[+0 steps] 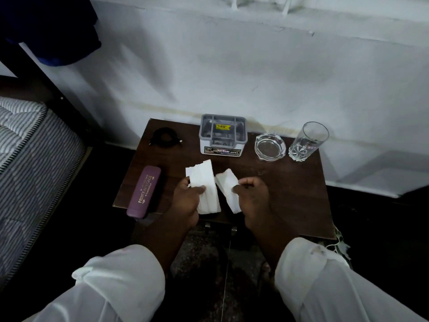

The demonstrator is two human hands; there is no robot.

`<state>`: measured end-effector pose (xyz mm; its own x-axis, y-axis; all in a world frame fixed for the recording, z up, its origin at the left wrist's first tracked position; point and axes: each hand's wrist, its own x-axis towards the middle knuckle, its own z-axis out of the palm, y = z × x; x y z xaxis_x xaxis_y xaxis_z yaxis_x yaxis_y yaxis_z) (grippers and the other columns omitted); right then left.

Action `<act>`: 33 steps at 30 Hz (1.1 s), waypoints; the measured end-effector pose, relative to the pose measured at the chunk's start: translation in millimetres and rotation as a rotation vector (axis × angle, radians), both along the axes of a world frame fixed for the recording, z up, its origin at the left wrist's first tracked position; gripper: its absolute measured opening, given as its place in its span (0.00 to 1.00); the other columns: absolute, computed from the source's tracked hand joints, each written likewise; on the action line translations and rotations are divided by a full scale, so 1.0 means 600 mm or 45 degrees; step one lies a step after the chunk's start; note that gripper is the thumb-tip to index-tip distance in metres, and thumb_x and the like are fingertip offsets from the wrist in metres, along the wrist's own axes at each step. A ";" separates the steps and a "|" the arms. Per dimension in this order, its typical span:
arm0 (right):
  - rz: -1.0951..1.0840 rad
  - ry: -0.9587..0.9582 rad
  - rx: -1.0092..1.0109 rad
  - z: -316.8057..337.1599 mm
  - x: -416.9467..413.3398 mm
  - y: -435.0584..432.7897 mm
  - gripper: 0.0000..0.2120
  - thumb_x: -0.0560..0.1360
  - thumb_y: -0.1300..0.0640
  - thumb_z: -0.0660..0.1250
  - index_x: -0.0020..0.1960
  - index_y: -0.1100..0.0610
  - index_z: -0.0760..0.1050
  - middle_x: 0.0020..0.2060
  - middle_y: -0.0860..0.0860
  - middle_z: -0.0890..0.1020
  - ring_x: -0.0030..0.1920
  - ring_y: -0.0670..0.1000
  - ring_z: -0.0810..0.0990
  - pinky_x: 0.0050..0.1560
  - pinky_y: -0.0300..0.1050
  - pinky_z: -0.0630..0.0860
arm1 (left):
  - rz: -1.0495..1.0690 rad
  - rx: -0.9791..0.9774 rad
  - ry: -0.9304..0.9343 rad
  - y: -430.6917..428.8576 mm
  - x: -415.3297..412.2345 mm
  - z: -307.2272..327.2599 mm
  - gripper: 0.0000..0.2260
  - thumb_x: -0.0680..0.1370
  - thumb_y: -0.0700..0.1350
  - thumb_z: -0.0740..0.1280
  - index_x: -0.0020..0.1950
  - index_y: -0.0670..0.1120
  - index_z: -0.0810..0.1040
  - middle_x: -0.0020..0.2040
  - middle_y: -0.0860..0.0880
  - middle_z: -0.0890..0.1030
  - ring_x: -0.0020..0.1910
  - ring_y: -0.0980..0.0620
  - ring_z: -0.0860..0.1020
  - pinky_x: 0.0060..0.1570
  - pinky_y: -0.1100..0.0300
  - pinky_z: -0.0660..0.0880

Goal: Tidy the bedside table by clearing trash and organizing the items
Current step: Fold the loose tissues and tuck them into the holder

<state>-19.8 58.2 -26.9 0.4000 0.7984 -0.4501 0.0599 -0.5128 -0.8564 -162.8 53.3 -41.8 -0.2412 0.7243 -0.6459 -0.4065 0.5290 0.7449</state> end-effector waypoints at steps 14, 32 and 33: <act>-0.080 0.714 0.169 0.052 -0.044 -0.010 0.19 0.74 0.72 0.68 0.62 0.61 0.79 0.52 0.56 0.86 0.53 0.59 0.84 0.61 0.60 0.78 | -0.095 -0.032 -0.154 -0.007 0.015 0.023 0.17 0.81 0.33 0.61 0.70 0.36 0.72 0.66 0.34 0.78 0.66 0.31 0.76 0.67 0.34 0.71; -0.026 0.981 0.178 0.066 -0.073 -0.011 0.23 0.74 0.72 0.66 0.67 0.59 0.75 0.59 0.58 0.84 0.55 0.56 0.83 0.54 0.53 0.78 | -0.073 -0.020 -0.247 -0.004 0.005 0.017 0.18 0.82 0.31 0.56 0.71 0.35 0.72 0.66 0.31 0.77 0.66 0.29 0.75 0.66 0.36 0.72; -0.039 1.080 0.176 0.070 -0.072 -0.008 0.23 0.74 0.72 0.66 0.68 0.58 0.75 0.60 0.58 0.83 0.56 0.57 0.82 0.53 0.52 0.79 | -0.075 -0.019 -0.241 -0.004 0.004 0.016 0.18 0.82 0.30 0.56 0.71 0.35 0.72 0.66 0.32 0.78 0.65 0.30 0.76 0.63 0.37 0.74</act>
<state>-63.0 53.3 15.0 -0.0055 0.8625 -0.5061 -0.6412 -0.3914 -0.6600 -160.2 50.6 -31.9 -0.0714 0.7238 -0.6864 -0.5067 0.5664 0.6500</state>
